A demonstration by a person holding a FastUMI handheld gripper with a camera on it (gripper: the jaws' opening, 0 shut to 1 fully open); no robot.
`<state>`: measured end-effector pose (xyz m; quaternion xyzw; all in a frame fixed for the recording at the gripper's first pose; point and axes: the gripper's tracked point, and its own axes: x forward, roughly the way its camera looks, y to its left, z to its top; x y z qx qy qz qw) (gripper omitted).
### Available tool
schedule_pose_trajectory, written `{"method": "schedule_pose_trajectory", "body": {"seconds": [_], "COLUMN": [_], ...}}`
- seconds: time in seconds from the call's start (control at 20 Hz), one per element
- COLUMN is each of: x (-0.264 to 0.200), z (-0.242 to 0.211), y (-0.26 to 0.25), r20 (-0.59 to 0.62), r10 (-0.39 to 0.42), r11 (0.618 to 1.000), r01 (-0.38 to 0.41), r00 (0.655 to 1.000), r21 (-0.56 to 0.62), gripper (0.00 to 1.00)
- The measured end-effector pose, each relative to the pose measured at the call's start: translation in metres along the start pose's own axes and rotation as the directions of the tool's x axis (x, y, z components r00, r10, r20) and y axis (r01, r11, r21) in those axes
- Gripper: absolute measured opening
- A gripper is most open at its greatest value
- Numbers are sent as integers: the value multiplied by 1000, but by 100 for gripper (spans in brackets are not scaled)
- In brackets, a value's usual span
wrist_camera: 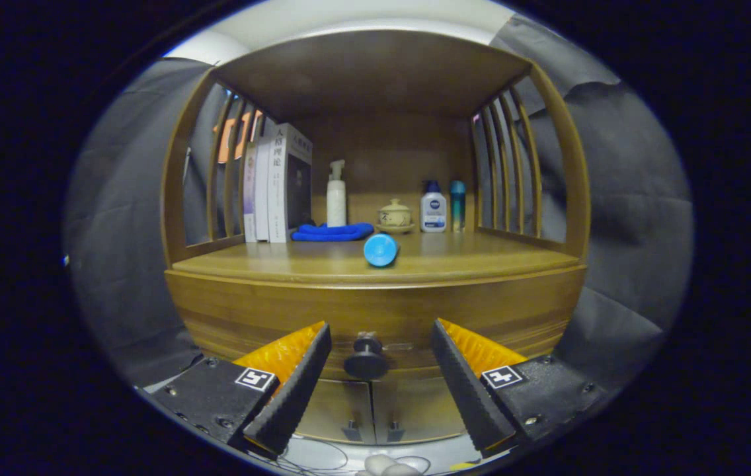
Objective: Pull open the drawer, take out the items inside it, and place them on the countertop above the cabinet.
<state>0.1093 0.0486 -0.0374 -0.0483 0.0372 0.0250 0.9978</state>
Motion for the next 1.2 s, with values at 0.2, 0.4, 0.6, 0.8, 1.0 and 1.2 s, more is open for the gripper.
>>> {"method": "schedule_pose_trajectory", "body": {"seconds": [0.2,0.4,0.6,0.8,1.0,1.2], "x": [-78,-119,-129,-130,-131,-133], "z": [21,28,34,24,27,31], "y": [-24,-31,-34,-29,-27,-28], "r20": [82,110,118,94,99,110], "r10": [-27,-8,-4,6,8,8], "r11": [1000,999,999,999,999,999], "r01": [26,4,-2,-11,-13,-13], "r00": [996,994,993,996,995,994], "r21": [12,32,52,48,46,47], "gripper": [99,98,99,99,99,99]}}
